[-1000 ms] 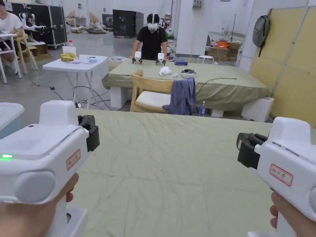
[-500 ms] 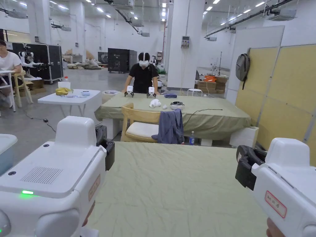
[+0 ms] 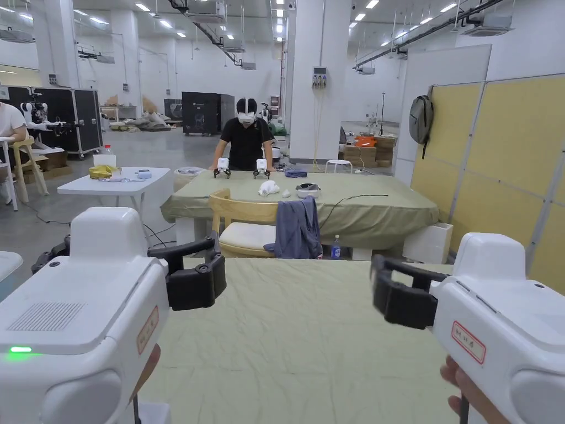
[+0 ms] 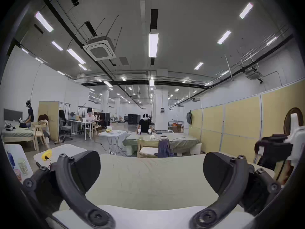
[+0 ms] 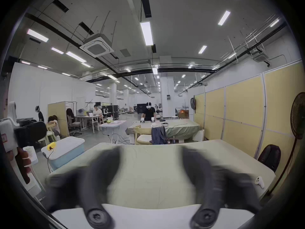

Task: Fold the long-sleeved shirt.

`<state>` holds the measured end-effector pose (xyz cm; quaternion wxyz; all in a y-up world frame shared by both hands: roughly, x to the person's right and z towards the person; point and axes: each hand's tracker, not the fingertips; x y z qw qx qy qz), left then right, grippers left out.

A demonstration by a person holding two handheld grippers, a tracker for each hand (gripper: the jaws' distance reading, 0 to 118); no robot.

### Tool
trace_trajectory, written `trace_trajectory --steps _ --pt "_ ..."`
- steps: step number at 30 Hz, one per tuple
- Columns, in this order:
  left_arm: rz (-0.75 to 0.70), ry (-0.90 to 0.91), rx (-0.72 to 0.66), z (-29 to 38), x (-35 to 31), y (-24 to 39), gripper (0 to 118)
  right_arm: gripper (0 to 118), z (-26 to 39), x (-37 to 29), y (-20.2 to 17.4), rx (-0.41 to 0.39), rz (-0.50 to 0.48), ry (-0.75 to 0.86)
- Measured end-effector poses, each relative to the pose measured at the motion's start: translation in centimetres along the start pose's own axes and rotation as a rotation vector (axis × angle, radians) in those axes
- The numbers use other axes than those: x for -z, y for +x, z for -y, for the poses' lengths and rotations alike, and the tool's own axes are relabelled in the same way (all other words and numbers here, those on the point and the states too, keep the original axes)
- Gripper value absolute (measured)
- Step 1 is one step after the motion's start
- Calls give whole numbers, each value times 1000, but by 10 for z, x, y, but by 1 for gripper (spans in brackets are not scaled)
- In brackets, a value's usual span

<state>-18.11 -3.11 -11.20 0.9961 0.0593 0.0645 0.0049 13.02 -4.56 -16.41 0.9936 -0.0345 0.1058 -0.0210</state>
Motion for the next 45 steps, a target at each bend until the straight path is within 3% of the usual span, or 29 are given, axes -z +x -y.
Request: trace_trajectory --steps 1,2,5,10,16,18,22,25,30,45 --pt "6 -6 -12 1 -8 -9 118 118 6 -1 3 50 -24 13" --pt "9 -11 -18 1 -10 -11 118 118 6 4 11 7 4 7" --pt "5 -31 -8 3 -8 -12 118 118 11 11 24 -5 4 -37" --pt "-9 -28 50 4 -8 -9 118 118 5 -2 -2 -26 -34 -17" --pt "0 -45 54 5 -9 -10 118 118 -1 -2 -9 -47 15 -26" --pt "6 -46 53 4 -12 -10 118 118 -4 -4 -15 -21 21 -19" --pt "7 -37 57 3 -13 -10 118 118 -4 -3 -13 76 -63 -70" --pt "13 -39 61 3 -13 -10 118 118 0 -2 -13 72 -64 -95" --pt "14 -41 67 5 -13 -8 118 118 1 -4 -24 -1 -25 -75" --pt "25 -65 48 7 -13 -12 118 118 -4 -5 -26 3 -21 -67"
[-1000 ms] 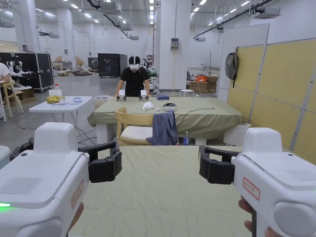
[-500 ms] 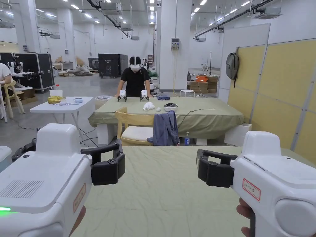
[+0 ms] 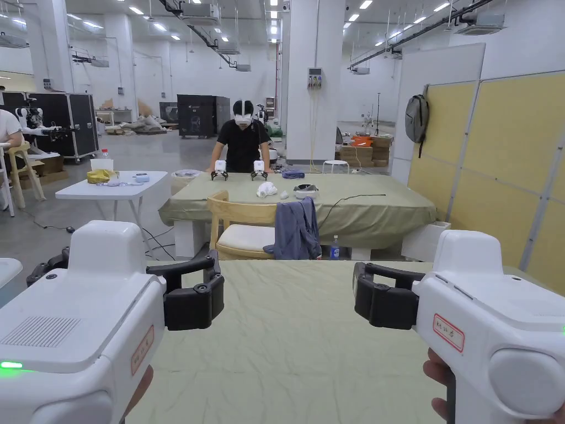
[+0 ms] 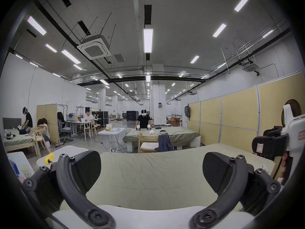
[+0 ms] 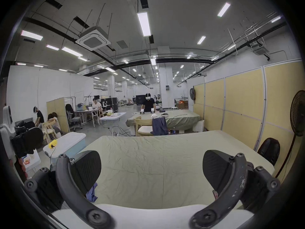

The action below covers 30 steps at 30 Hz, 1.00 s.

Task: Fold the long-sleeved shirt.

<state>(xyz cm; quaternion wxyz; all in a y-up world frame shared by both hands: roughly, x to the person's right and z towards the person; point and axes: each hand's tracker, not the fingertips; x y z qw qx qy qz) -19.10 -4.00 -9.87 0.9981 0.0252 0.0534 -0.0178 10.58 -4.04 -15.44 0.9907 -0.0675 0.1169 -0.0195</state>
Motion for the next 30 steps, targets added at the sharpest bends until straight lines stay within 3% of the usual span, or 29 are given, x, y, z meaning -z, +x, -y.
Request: trace_trajectory --steps 30 --pt "14 -22 -1 2 0 1 118 118 0 1 5 -2 8 -3"
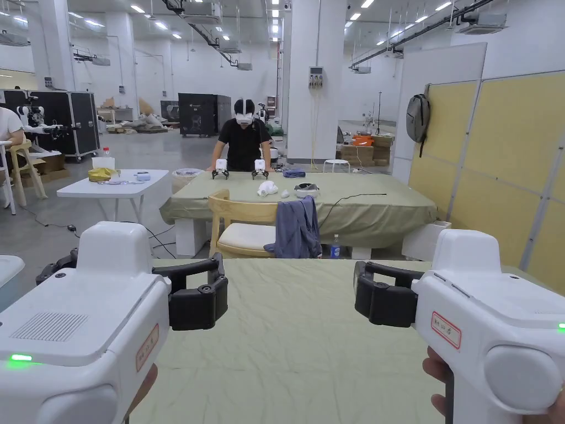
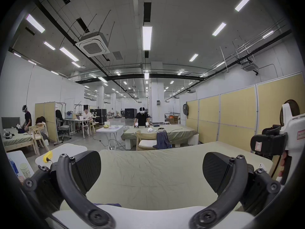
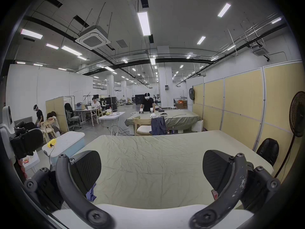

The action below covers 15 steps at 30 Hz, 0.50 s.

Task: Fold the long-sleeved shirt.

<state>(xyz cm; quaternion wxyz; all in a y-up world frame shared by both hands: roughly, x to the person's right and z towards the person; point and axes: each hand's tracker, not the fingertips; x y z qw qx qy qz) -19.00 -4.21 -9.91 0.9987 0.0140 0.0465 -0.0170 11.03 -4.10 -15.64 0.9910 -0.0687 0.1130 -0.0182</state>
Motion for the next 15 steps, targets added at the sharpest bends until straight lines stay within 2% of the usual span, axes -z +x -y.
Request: trace_trajectory --steps 15 --pt "5 -10 -4 0 1 0 118 118 1 0 2 6 -4 -15"
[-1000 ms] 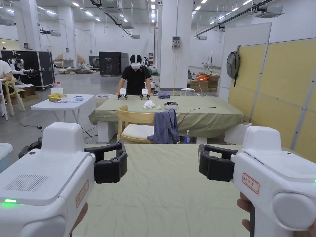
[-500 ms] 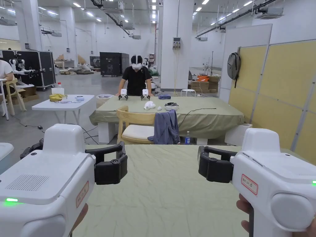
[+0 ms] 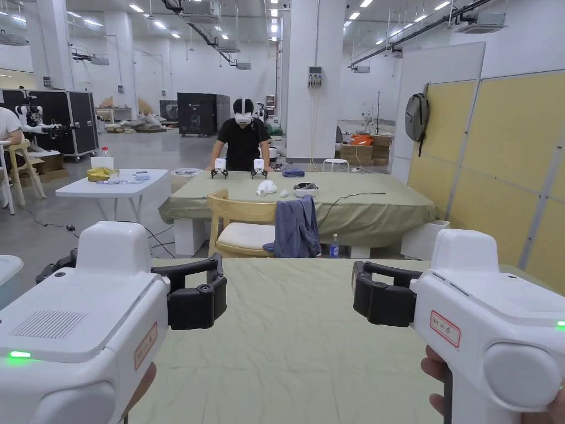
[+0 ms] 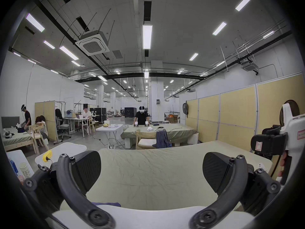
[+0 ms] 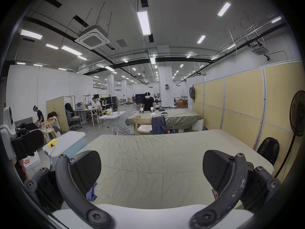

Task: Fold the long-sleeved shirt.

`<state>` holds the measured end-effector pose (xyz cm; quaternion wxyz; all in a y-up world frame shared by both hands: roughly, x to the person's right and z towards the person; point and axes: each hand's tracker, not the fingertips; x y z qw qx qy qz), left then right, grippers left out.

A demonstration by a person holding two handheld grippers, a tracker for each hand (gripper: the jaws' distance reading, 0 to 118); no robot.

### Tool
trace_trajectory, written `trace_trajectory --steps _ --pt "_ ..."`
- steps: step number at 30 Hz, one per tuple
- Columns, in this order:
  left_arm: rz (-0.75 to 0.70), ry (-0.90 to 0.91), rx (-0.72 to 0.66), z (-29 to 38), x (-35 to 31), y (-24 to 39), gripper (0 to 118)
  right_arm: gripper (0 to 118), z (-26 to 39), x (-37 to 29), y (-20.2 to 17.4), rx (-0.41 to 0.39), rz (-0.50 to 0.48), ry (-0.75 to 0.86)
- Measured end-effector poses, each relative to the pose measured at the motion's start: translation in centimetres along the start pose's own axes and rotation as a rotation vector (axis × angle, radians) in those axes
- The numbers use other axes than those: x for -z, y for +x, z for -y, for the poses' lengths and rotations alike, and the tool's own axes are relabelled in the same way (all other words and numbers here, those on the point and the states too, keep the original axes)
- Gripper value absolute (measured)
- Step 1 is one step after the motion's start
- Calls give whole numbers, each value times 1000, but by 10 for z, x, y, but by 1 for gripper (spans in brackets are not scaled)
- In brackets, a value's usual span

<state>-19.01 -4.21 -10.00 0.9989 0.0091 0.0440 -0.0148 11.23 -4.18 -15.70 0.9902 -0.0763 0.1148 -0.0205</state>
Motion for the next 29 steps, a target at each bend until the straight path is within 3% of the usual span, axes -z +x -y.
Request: trace_trajectory --steps 19,24,29 --pt "6 -5 9 1 2 1 118 118 0 2 -2 -29 38 17" --pt "8 -9 11 2 2 2 118 118 0 3 1 0 46 20" --pt "10 -16 12 4 3 2 118 118 5 4 -1 -32 63 27"
